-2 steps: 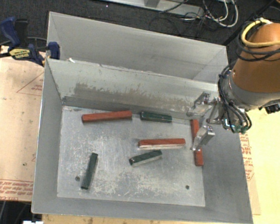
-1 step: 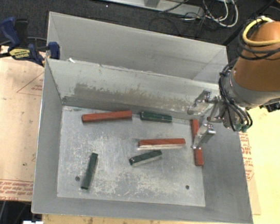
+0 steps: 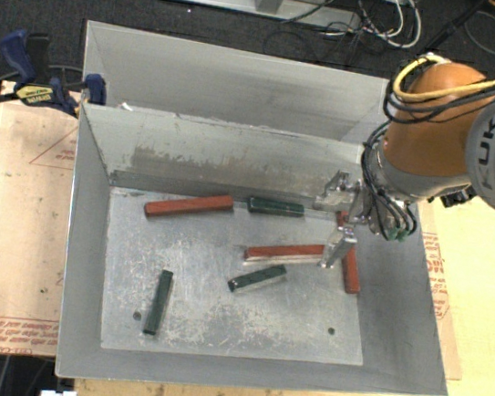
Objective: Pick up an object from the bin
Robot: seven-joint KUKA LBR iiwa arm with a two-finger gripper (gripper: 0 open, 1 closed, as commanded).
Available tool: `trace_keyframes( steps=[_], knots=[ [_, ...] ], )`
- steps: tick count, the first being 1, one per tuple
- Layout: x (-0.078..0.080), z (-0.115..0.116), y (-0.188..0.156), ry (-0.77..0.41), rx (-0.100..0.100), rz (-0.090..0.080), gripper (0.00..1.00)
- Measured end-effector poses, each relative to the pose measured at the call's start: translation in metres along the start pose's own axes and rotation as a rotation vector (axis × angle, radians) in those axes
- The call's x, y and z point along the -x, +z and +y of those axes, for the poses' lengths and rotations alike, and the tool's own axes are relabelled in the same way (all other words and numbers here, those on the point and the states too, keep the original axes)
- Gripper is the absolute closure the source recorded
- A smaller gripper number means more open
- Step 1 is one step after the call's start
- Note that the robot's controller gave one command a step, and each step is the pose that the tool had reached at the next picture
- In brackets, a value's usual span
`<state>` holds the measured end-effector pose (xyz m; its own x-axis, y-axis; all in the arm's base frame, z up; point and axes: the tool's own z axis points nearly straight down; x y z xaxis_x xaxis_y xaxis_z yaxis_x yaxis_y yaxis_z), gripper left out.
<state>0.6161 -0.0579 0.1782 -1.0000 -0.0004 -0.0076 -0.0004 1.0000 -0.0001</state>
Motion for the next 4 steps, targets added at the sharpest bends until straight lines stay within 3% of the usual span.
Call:
trace_keyframes(
  steps=[1, 2, 3, 4],
  knots=[
    [0.032, -0.002, 0.020, -0.049, 0.001, 0.005, 0.00],
    [0.017, 0.001, 0.035, 0.157, 0.001, 0.005, 0.00],
    [0.026, 0.000, 0.097, 0.067, 0.000, 0.000, 0.00],
    [0.024, 0.001, 0.097, 0.061, 0.000, 0.003, 1.00]
  ],
)
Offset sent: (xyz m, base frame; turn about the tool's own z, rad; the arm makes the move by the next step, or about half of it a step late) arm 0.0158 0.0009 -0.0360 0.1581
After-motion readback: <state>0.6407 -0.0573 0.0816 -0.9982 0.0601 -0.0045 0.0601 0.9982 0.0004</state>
